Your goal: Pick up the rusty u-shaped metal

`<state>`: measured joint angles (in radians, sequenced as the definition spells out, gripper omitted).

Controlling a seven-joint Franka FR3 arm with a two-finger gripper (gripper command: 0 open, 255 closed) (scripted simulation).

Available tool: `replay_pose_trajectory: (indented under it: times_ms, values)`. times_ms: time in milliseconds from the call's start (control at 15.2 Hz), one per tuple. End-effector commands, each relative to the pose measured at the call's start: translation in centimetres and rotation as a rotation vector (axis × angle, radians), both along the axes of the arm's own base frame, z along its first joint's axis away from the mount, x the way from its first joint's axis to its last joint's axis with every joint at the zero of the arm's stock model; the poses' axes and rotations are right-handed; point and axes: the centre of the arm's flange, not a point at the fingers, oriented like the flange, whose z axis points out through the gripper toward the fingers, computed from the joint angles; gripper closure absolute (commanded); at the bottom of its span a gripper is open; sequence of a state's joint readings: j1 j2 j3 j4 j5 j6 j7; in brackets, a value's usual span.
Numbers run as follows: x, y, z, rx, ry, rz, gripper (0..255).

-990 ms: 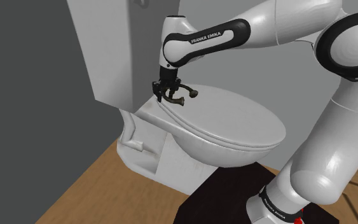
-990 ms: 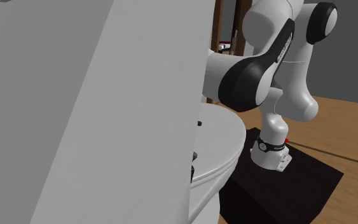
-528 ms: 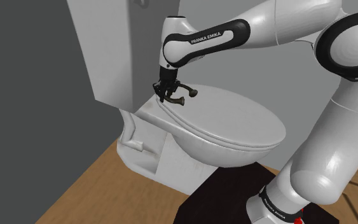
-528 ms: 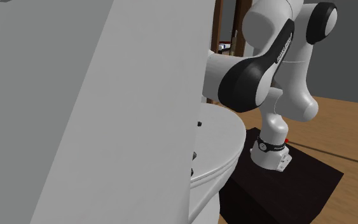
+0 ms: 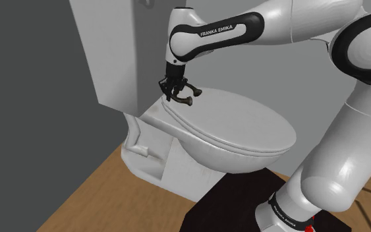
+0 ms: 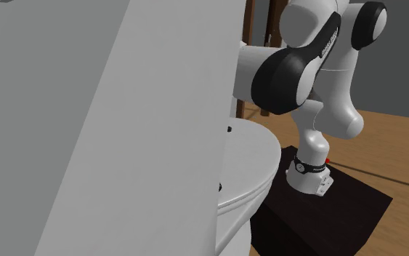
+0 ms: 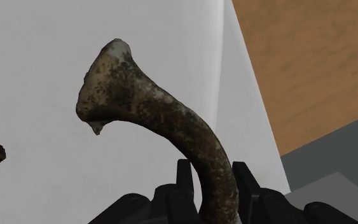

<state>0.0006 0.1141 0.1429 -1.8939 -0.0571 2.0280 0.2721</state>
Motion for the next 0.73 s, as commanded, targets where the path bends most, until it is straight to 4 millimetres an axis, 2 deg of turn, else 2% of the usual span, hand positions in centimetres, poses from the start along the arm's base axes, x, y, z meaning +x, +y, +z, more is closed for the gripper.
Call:
replay_pose_trajectory:
  times_ms: [0, 528, 660]
  values:
    - [0.0, -0.1, 1.1, 0.000, 0.000, 0.000, 255]
    - [0.0, -0.1, 5.3, 0.000, 0.000, 0.000, 255]
    - [0.0, -0.1, 5.4, 0.000, 0.000, 0.000, 255]
